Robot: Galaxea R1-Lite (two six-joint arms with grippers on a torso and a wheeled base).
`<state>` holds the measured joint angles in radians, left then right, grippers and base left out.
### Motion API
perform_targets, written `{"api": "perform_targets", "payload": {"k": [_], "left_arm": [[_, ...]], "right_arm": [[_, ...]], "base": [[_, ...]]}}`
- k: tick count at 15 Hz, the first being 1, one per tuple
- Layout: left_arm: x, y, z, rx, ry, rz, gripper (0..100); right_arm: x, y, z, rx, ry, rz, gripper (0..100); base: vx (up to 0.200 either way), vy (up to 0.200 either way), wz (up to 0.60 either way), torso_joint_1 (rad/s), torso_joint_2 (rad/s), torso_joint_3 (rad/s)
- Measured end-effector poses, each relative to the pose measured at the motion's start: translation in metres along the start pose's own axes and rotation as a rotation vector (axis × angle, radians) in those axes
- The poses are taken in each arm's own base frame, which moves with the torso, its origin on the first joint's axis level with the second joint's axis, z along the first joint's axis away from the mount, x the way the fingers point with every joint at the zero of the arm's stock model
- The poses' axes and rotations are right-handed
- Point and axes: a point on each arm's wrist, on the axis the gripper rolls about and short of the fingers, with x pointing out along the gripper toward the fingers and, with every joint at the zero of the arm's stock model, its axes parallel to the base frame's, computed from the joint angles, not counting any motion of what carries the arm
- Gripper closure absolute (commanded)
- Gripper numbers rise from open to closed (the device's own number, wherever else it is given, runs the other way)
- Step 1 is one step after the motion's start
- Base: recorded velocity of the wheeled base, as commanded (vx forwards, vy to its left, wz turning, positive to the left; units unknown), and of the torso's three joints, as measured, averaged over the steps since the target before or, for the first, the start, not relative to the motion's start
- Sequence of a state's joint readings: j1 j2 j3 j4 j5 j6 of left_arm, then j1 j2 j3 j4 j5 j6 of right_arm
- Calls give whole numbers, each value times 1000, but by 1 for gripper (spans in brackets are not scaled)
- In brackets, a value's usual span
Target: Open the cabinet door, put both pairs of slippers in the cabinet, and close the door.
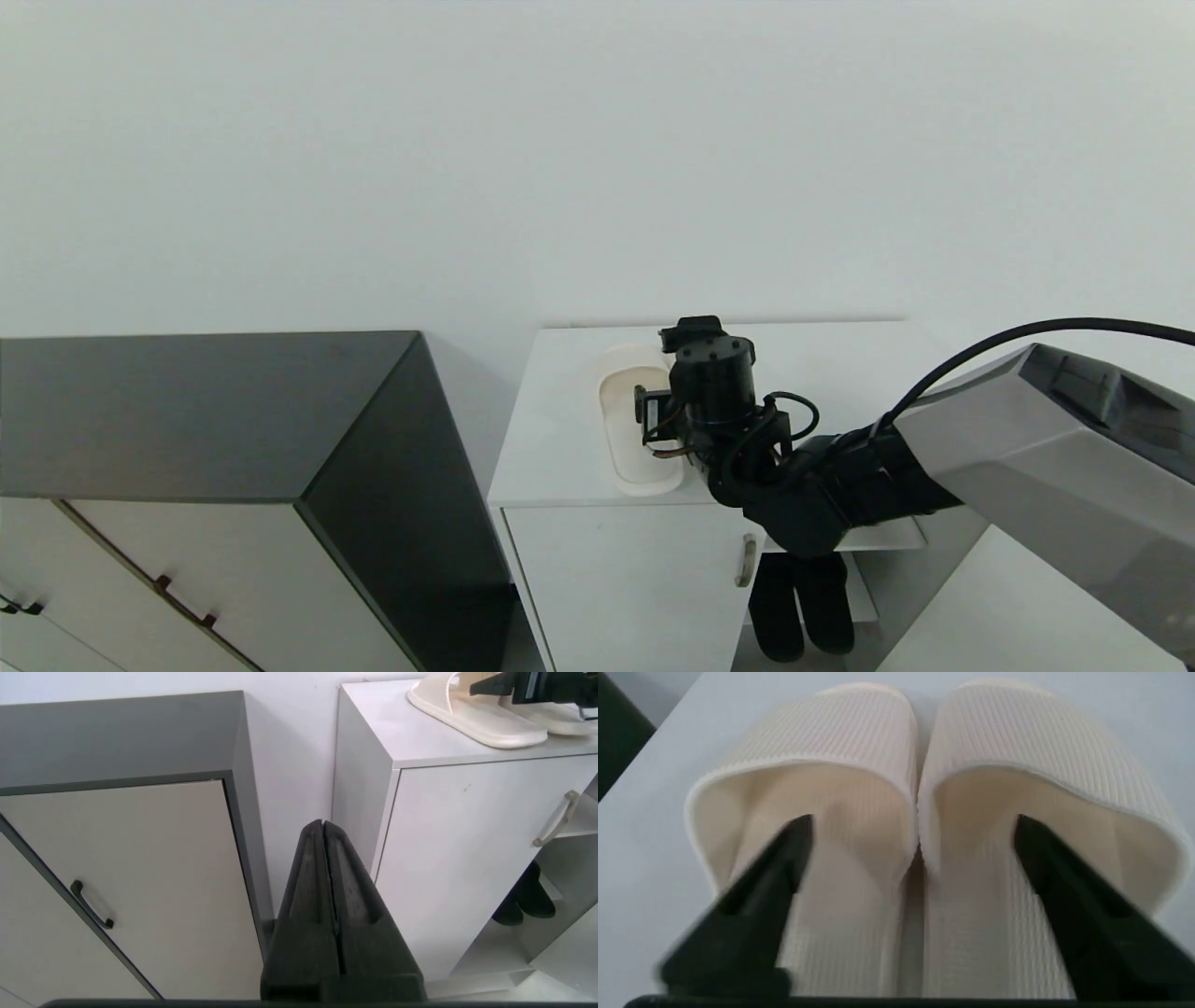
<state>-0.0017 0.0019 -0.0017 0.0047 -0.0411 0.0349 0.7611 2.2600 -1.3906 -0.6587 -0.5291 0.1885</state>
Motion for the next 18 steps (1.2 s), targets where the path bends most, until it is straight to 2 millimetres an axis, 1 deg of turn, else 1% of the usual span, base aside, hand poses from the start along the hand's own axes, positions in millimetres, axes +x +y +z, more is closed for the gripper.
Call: {"api": "perform_targets", "payload": {"k": [6,8,10,12,14,16,17,18], "left_arm": [[0,0,0,0,0,0,100],[0,0,0,0,0,0,100],[0,0,0,0,0,0,100],[0,0,0,0,0,0,100],[0,0,0,0,0,1,100],[0,0,0,0,0,1,100],[0,0,0,4,0,1,100],[0,0,0,4,0,1,100]], "right_arm": [[6,3,-3,2,-4,0,100],[3,2,1,5,-9,1,100],[-5,-2,8,8,-14,0,100],[-21,-7,12,3,-2,3,100],[-44,-15,8,-16,34,10,100],[-76,-26,3,-35,64,39,100],[-90,-30,3,-40,70,68,100],[-109,-35,5,-45,75,126,100]], "base": [[0,0,0,0,0,0],[0,0,0,0,0,0],[0,0,0,0,0,0],[0,0,0,0,0,0],[0,0,0,0,0,0],[0,0,0,0,0,0],[0,0,0,0,0,0],[0,0,0,0,0,0]]}}
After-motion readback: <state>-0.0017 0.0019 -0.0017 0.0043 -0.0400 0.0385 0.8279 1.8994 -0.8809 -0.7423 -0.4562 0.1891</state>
